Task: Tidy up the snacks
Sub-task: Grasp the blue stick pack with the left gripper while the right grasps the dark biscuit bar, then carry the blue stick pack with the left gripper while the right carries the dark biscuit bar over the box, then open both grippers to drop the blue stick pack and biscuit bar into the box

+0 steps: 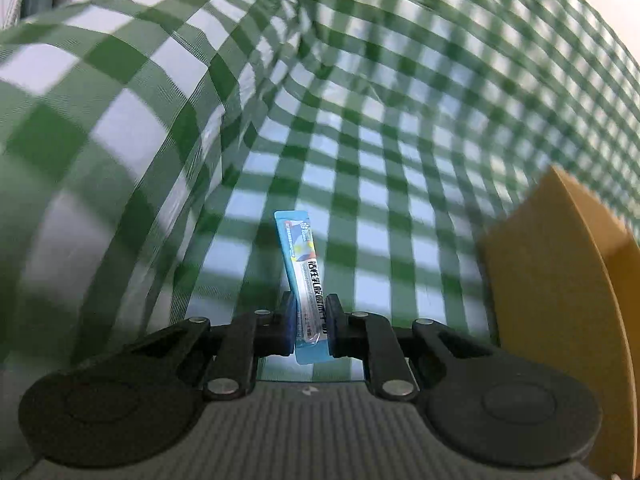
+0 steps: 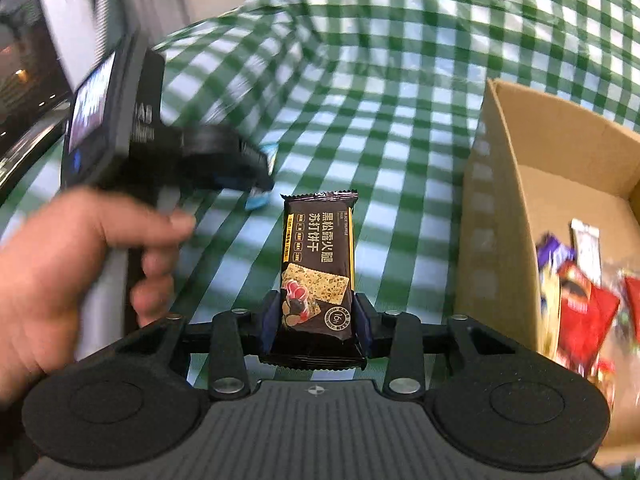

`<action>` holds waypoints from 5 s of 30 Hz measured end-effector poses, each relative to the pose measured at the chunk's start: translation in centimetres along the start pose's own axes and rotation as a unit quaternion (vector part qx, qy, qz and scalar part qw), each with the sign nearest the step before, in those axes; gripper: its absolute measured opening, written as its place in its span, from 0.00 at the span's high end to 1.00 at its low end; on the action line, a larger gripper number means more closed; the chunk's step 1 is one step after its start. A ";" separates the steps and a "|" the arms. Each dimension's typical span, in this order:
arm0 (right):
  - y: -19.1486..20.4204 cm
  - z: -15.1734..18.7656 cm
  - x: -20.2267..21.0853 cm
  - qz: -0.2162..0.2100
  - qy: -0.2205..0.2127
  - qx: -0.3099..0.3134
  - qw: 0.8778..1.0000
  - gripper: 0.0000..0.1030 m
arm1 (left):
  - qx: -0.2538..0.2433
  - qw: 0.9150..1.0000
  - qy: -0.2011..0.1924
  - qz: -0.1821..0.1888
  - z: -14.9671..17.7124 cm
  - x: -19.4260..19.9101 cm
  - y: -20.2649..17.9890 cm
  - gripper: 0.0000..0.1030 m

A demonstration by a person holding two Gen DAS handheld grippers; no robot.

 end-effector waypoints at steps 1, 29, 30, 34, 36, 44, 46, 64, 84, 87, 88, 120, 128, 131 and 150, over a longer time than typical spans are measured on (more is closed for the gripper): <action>0.2 0.7 0.2 -0.002 0.002 0.001 1.000 0.60 | 0.005 1.000 -0.001 0.002 0.9 1.3 0.5 0.84; 1.2 8.2 -2.7 -0.008 0.052 0.015 0.999 0.49 | -0.041 0.998 0.026 -0.045 13.6 5.4 2.7 0.74; 1.2 8.2 -2.6 -0.007 0.052 0.017 0.998 0.49 | -0.040 0.998 0.026 -0.044 13.6 5.4 2.7 0.74; 1.3 8.2 -2.8 -0.003 0.051 0.024 0.998 0.48 | -0.040 0.998 0.026 -0.044 13.6 5.3 2.6 0.74; 1.4 8.2 -2.7 -0.002 0.050 0.026 0.998 0.48 | -0.039 0.998 0.026 -0.044 13.6 5.4 2.6 0.74; 1.3 8.3 -2.7 -0.003 0.048 0.030 0.998 0.49 | -0.039 0.998 0.026 -0.044 13.6 5.3 2.6 0.74; 1.3 8.3 -2.7 -0.003 0.048 0.030 0.998 0.49 | -0.040 0.998 0.026 -0.044 13.6 5.2 2.5 0.74; 0.7 6.5 -0.5 0.011 -0.001 0.019 1.000 0.59 | -0.021 0.999 -0.028 -0.025 12.2 6.9 2.7 0.83; -8.5 -0.4 10.9 0.104 -0.257 -0.087 0.957 0.59 | 0.030 0.981 -0.179 0.067 4.5 19.1 -4.9 0.83; -11.4 -0.2 11.2 0.145 -0.265 -0.129 0.945 0.59 | 0.011 0.976 -0.197 0.092 3.3 20.6 -8.5 0.83; -12.6 -0.1 11.3 0.161 -0.265 -0.146 0.939 0.59 | 0.005 0.975 -0.201 0.099 3.0 21.0 -9.6 0.83; -24.7 6.0 13.2 0.262 -0.247 -0.293 0.886 0.59 | -0.136 0.954 -0.150 0.223 6.7 16.9 -31.3 0.83; -24.7 6.0 13.4 0.261 -0.248 -0.294 0.886 0.59 | -0.136 0.954 -0.151 0.222 6.6 17.2 -31.2 0.83; -24.7 6.0 13.4 0.261 -0.248 -0.294 0.886 0.59 | -0.136 0.954 -0.150 0.221 6.6 17.1 -31.2 0.83; -22.7 4.2 10.8 0.216 -0.188 -0.224 0.931 0.05 | -0.113 0.964 -0.148 0.188 6.2 18.4 -26.4 0.28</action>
Point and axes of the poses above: each gripper's, at about its wrist camera, not at the fingertips, and x roughly against the way its jaws point, y to its left, z to its underside, the point moved 6 cm from there along -x, roughly the way its jaws point, and after that the axes turned 14 degrees about x, right-handed, at the moved point
